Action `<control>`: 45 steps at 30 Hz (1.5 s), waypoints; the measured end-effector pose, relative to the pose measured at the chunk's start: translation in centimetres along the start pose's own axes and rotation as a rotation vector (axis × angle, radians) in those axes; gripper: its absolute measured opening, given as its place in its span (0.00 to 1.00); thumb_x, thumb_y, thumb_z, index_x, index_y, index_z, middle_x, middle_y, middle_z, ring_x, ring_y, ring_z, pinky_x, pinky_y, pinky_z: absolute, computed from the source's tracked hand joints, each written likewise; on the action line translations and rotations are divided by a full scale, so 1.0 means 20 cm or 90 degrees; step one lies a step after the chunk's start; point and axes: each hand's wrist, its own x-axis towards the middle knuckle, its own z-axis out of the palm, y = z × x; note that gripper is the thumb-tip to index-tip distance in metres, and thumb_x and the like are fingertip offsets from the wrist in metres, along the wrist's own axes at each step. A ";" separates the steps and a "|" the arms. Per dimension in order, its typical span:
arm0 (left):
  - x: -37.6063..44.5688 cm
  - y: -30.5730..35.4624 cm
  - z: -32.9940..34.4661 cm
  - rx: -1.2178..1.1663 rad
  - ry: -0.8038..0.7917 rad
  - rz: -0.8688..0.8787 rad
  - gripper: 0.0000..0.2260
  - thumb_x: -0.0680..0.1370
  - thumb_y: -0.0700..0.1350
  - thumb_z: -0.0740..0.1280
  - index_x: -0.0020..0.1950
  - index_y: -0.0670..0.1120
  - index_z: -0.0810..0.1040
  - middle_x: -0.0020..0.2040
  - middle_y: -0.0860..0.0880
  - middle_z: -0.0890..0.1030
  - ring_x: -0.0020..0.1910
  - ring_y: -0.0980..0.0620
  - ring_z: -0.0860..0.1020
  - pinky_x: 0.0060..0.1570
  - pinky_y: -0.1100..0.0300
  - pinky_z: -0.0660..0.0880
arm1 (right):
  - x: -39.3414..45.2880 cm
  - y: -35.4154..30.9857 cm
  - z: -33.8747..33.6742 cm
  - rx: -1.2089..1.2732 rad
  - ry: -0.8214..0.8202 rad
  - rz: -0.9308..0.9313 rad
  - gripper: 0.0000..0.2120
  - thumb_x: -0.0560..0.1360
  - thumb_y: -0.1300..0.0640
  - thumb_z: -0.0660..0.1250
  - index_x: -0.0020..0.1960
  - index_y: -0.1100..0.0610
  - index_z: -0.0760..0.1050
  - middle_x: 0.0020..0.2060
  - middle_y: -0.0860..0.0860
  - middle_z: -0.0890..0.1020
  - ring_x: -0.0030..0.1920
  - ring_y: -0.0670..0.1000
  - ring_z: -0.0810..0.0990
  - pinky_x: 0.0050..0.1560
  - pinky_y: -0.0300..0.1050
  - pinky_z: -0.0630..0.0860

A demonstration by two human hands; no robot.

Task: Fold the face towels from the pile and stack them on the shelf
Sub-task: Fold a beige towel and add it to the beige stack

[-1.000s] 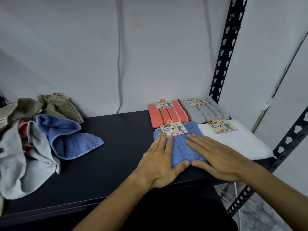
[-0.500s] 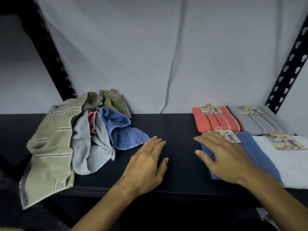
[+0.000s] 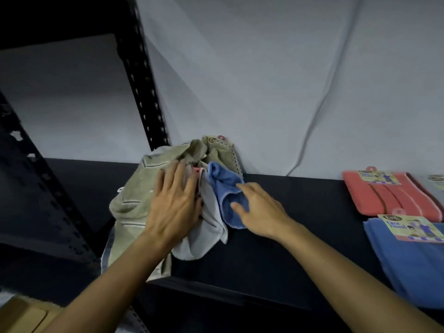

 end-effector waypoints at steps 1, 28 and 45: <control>0.01 -0.02 0.00 -0.003 0.004 -0.019 0.25 0.79 0.52 0.63 0.72 0.42 0.68 0.74 0.36 0.65 0.75 0.37 0.60 0.71 0.36 0.59 | 0.05 -0.03 0.01 0.001 0.007 -0.003 0.28 0.81 0.44 0.55 0.78 0.51 0.52 0.76 0.48 0.55 0.73 0.53 0.61 0.65 0.52 0.69; 0.55 -0.24 -0.17 0.001 0.020 -0.168 0.12 0.80 0.47 0.63 0.55 0.39 0.70 0.52 0.36 0.78 0.46 0.34 0.78 0.44 0.47 0.65 | 0.23 -0.14 0.08 0.054 -0.048 -0.081 0.33 0.80 0.49 0.59 0.79 0.46 0.46 0.76 0.49 0.61 0.74 0.56 0.60 0.65 0.58 0.70; 0.56 -0.26 -0.35 0.028 0.143 -0.006 0.12 0.84 0.52 0.56 0.51 0.43 0.69 0.44 0.40 0.77 0.33 0.37 0.75 0.32 0.49 0.69 | 0.17 -0.17 0.04 0.065 -0.068 -0.033 0.33 0.80 0.50 0.60 0.79 0.46 0.47 0.69 0.54 0.70 0.63 0.60 0.73 0.56 0.56 0.76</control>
